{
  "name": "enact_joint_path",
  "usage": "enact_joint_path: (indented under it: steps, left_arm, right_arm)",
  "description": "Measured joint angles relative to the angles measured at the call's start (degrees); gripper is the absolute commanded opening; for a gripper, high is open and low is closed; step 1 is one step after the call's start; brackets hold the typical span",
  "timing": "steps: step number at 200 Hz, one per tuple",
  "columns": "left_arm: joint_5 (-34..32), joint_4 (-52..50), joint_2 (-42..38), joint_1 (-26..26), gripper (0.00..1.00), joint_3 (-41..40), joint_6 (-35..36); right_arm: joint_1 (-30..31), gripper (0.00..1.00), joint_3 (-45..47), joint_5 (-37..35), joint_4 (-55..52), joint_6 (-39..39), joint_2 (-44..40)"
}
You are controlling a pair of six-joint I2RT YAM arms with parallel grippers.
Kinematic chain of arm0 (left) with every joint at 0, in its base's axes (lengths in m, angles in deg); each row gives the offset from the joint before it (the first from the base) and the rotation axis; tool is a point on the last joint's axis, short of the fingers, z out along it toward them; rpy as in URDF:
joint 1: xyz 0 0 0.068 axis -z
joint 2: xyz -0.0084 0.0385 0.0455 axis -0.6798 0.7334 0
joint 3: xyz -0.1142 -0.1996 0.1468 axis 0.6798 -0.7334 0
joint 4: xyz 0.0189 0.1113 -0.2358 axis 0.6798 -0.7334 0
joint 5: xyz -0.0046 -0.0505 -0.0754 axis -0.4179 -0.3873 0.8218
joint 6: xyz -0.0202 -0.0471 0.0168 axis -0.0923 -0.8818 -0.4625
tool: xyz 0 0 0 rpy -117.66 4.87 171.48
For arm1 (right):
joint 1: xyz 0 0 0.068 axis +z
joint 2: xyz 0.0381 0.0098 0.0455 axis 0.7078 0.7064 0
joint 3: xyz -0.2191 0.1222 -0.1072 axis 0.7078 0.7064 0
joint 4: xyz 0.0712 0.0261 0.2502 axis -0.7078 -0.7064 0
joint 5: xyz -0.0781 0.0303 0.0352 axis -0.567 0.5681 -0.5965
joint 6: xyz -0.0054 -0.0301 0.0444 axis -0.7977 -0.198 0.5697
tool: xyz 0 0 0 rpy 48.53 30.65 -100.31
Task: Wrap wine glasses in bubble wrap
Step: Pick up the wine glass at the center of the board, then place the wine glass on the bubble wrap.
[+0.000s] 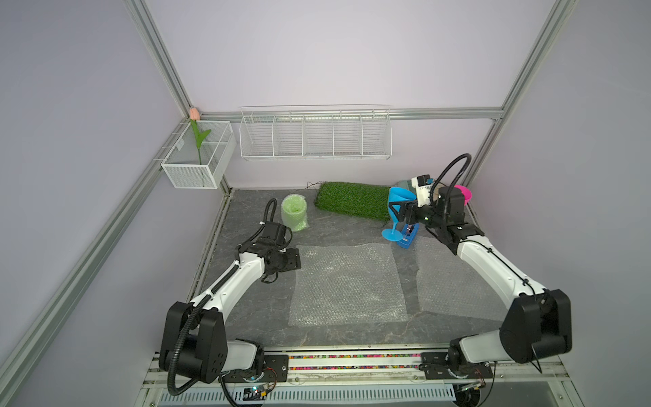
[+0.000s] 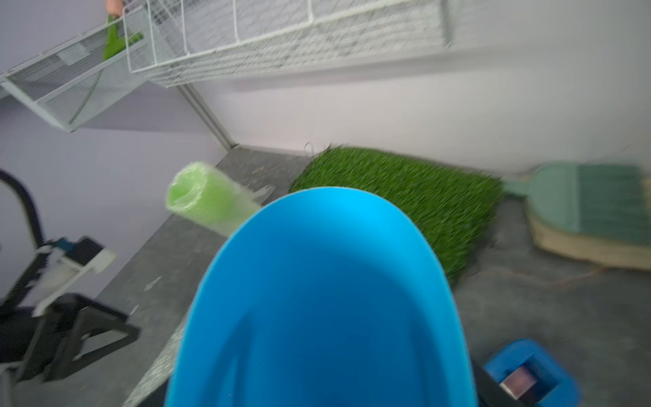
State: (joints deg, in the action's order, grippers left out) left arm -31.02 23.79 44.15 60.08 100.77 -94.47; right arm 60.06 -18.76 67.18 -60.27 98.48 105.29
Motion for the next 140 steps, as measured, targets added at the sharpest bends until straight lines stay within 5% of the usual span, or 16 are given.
enact_joint_path:
  steps: [53,140]
  left_arm:
    - [2.56,2.54,-0.02,-0.02,0.48,-6.45,-1.75]
    - [5.6,8.68,0.5,-0.02,0.31,-12.33,-3.41]
  right_arm:
    - [15.76,0.64,-0.68,4.15,-10.67,16.57,1.75]
    - [30.91,0.52,-11.96,10.47,-11.26,37.13,25.79]
